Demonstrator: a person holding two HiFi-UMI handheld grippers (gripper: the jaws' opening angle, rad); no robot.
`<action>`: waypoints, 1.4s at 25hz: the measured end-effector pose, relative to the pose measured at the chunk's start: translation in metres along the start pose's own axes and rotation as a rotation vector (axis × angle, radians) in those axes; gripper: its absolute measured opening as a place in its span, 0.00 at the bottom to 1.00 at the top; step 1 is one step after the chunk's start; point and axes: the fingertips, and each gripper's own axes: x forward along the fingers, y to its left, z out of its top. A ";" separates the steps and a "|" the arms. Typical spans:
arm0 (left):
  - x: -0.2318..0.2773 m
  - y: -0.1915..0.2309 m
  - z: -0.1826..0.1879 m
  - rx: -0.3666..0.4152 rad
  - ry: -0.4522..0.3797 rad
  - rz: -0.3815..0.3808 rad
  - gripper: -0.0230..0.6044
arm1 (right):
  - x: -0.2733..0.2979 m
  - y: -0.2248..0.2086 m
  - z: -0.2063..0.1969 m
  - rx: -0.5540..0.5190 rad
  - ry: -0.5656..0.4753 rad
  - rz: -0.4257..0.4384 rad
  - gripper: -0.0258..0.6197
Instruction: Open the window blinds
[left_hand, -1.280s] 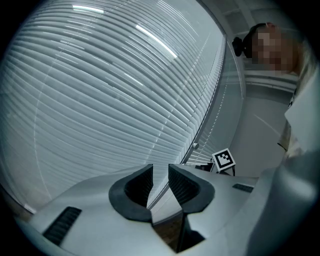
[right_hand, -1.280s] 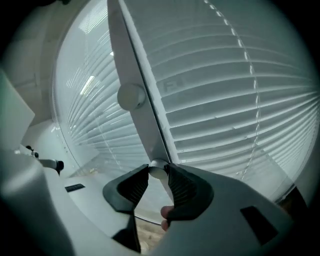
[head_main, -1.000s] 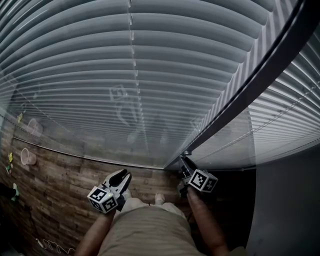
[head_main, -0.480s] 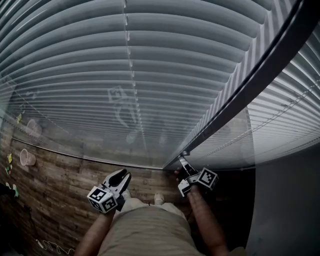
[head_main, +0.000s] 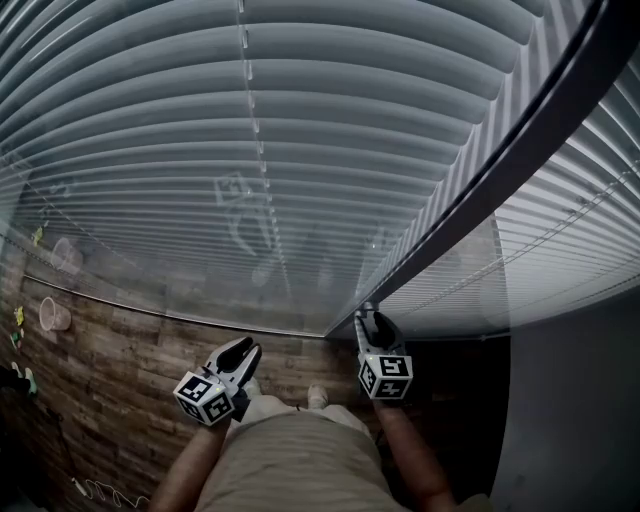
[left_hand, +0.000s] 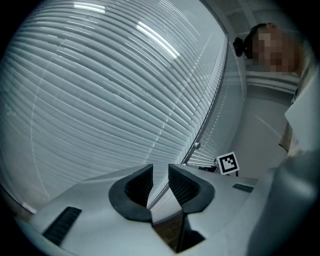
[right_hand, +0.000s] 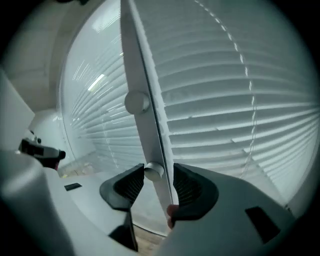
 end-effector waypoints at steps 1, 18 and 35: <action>0.000 0.000 0.000 -0.002 0.000 0.000 0.21 | -0.001 0.000 0.001 -0.052 -0.001 -0.023 0.33; -0.007 0.007 0.006 -0.008 -0.003 0.023 0.21 | 0.008 0.003 -0.004 0.344 0.019 0.108 0.24; -0.008 0.002 0.003 -0.001 -0.001 0.013 0.21 | 0.011 -0.005 -0.006 1.078 0.003 0.374 0.24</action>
